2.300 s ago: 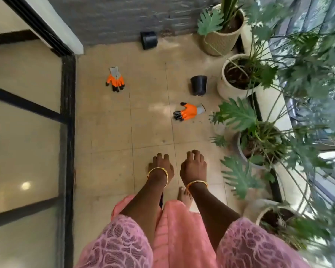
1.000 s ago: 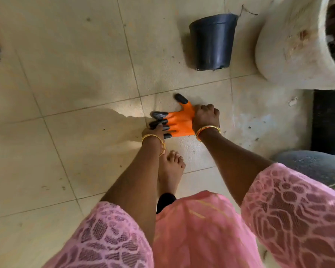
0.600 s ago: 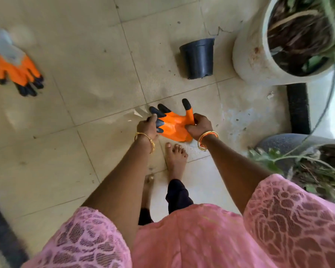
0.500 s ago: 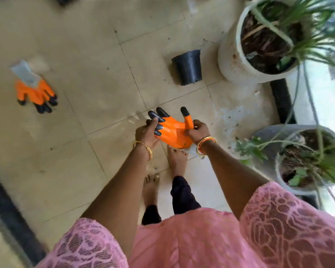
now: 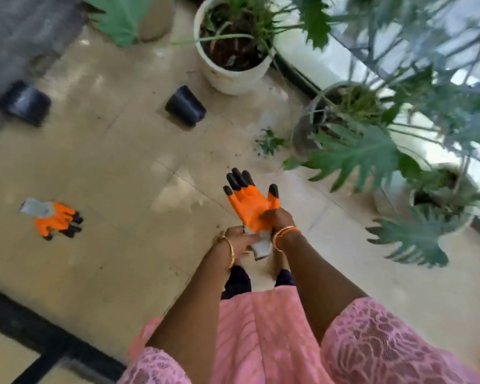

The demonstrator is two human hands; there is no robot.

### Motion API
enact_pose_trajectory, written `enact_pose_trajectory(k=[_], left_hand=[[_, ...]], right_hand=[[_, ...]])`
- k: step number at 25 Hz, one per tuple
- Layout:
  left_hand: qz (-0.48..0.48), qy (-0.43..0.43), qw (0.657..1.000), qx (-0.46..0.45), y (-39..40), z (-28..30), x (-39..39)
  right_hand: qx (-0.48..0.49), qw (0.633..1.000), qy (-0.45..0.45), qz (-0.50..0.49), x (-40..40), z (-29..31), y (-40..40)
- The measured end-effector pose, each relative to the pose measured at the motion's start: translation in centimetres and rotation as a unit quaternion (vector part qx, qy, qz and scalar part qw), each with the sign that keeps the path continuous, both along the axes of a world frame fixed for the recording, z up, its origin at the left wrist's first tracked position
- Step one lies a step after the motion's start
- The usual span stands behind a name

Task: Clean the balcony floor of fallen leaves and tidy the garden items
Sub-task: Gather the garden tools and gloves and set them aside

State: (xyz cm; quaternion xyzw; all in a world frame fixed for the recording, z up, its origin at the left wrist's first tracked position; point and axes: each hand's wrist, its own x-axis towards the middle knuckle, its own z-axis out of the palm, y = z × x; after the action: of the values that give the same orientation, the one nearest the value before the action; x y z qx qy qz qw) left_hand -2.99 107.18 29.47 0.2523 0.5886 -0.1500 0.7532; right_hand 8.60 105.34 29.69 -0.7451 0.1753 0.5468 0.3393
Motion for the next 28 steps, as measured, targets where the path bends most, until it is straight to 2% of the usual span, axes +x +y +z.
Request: enact_pose_trajectory(k=[2, 4, 5, 6, 11, 14, 18, 22, 28], left_hand=[[-0.068, 0.001, 0.998, 0.002, -2.7, -0.2, 1.1], [-0.149, 0.001, 0.989, -0.002, -4.9, 0.1, 2.2], [-0.181, 0.002, 0.984, 0.002, -6.0, 0.3, 2.8], [-0.202, 0.003, 0.979, 0.008, -7.1, 0.5, 3.3], [-0.227, 0.026, 0.973, 0.025, -14.4, 1.0, 7.2], [-0.241, 0.015, 0.97, 0.026, -21.0, 2.0, 10.9], [-0.226, 0.002, 0.974, 0.013, -29.4, 3.1, 16.1], [-0.298, -0.018, 0.953, 0.048, -39.1, 3.4, 22.4], [-0.36, -0.023, 0.931, 0.064, -49.6, 1.2, 32.8]], right_hand=[[0.062, 0.985, 0.044, -0.154, 1.3, 0.8, -3.8], [0.186, 0.922, 0.103, -0.323, 2.9, 0.3, -8.2], [0.214, 0.896, 0.118, -0.372, 3.7, 0.0, -10.4], [0.204, 0.887, 0.13, -0.394, 4.4, 0.0, -12.3], [0.125, 0.886, 0.126, -0.429, 8.5, 0.0, -24.0], [0.17, 0.849, 0.13, -0.483, 11.1, 0.2, -32.7], [0.164, 0.815, 0.106, -0.545, 14.5, 1.9, -46.5], [0.134, 0.804, 0.037, -0.578, 18.0, 3.6, -59.2], [0.11, 0.772, -0.047, -0.624, 25.3, 1.9, -69.7]])
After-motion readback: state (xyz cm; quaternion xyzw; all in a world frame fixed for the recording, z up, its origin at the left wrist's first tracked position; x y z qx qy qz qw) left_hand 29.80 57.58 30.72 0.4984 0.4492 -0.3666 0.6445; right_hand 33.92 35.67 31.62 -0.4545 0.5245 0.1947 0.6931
